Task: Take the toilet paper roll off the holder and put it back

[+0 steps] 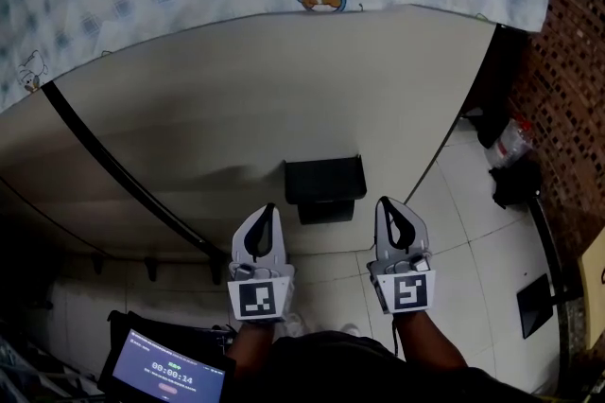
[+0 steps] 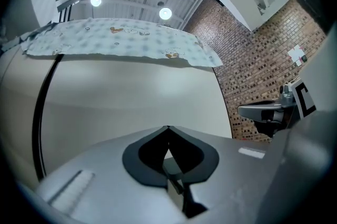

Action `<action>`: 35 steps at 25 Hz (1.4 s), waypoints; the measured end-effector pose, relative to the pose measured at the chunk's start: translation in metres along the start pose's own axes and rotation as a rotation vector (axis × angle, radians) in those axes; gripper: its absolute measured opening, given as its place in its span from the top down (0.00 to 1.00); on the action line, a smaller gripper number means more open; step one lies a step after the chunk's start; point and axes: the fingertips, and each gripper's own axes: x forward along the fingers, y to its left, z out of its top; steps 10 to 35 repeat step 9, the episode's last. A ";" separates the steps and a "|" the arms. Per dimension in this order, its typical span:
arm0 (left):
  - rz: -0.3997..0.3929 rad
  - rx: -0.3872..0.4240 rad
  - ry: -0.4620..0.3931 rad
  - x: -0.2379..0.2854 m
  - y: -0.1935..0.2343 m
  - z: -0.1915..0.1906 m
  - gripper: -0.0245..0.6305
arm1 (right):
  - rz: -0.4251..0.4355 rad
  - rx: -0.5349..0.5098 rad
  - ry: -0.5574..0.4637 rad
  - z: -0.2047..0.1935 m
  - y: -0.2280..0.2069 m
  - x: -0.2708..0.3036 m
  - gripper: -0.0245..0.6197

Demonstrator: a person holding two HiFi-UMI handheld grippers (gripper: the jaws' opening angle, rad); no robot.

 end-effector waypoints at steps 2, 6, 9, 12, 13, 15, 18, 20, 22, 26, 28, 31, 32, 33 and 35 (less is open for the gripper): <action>-0.004 0.000 0.001 0.001 -0.002 0.000 0.94 | 0.002 -0.005 -0.006 0.002 0.002 0.001 0.96; -0.008 0.007 0.011 0.002 -0.003 -0.004 0.94 | -0.002 -0.020 -0.006 0.002 0.004 0.003 0.96; -0.004 0.009 0.007 0.004 -0.002 -0.005 0.94 | -0.011 -0.041 -0.021 0.004 0.003 0.005 0.96; -0.004 0.009 0.007 0.004 -0.002 -0.005 0.94 | -0.011 -0.041 -0.021 0.004 0.003 0.005 0.96; -0.004 0.009 0.007 0.004 -0.002 -0.005 0.94 | -0.011 -0.041 -0.021 0.004 0.003 0.005 0.96; -0.004 0.009 0.007 0.004 -0.002 -0.005 0.94 | -0.011 -0.041 -0.021 0.004 0.003 0.005 0.96; -0.004 0.009 0.007 0.004 -0.002 -0.005 0.94 | -0.011 -0.041 -0.021 0.004 0.003 0.005 0.96; -0.004 0.009 0.007 0.004 -0.002 -0.005 0.94 | -0.011 -0.041 -0.021 0.004 0.003 0.005 0.96; -0.004 0.009 0.007 0.004 -0.002 -0.005 0.94 | -0.011 -0.041 -0.021 0.004 0.003 0.005 0.96; -0.004 0.009 0.007 0.004 -0.002 -0.005 0.94 | -0.011 -0.041 -0.021 0.004 0.003 0.005 0.96; -0.004 0.009 0.007 0.004 -0.002 -0.005 0.94 | -0.011 -0.041 -0.021 0.004 0.003 0.005 0.96; -0.004 0.009 0.007 0.004 -0.002 -0.005 0.94 | -0.011 -0.041 -0.021 0.004 0.003 0.005 0.96; -0.004 0.009 0.007 0.004 -0.002 -0.005 0.94 | -0.011 -0.041 -0.021 0.004 0.003 0.005 0.96; -0.004 0.009 0.007 0.004 -0.002 -0.005 0.94 | -0.011 -0.041 -0.021 0.004 0.003 0.005 0.96; -0.004 0.009 0.007 0.004 -0.002 -0.005 0.94 | -0.011 -0.041 -0.021 0.004 0.003 0.005 0.96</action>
